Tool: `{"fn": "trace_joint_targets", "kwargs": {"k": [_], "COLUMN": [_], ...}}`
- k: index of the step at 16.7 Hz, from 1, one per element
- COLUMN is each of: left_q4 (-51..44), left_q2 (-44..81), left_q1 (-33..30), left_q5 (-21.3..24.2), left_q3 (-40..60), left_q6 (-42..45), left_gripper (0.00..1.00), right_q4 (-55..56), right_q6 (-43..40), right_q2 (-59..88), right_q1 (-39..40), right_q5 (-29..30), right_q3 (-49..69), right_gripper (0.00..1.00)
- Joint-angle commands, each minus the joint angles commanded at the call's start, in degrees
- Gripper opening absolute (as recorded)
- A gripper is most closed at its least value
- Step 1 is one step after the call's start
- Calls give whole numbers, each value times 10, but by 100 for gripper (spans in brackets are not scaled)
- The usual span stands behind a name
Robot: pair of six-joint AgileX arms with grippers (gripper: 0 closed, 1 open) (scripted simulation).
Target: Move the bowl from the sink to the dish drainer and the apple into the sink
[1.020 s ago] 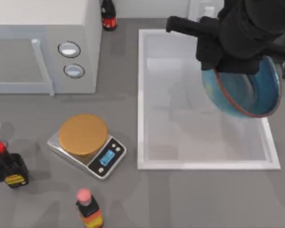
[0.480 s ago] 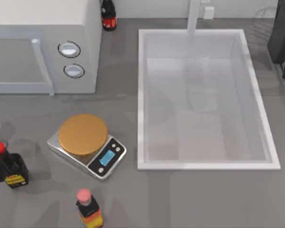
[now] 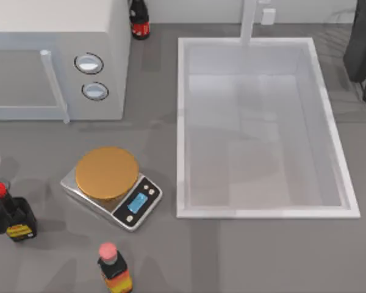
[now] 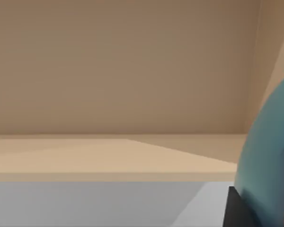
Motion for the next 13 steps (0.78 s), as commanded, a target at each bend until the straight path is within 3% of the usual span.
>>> {"fn": "trace_joint_targets", "kwargs": {"k": [7, 13], "left_q4": [0, 0], "left_q2": [0, 0], "left_q1": [0, 0], "left_q5": [0, 0], "left_q3": [0, 0], "left_q6": [0, 0], "left_gripper": [100, 100], "right_q4": [19, 207], "right_q6": [1, -1], "right_q2": [21, 137], "right_q1": [4, 25], "right_q5": [4, 28], "right_q3": [-5, -73], "right_gripper": [0, 0]}}
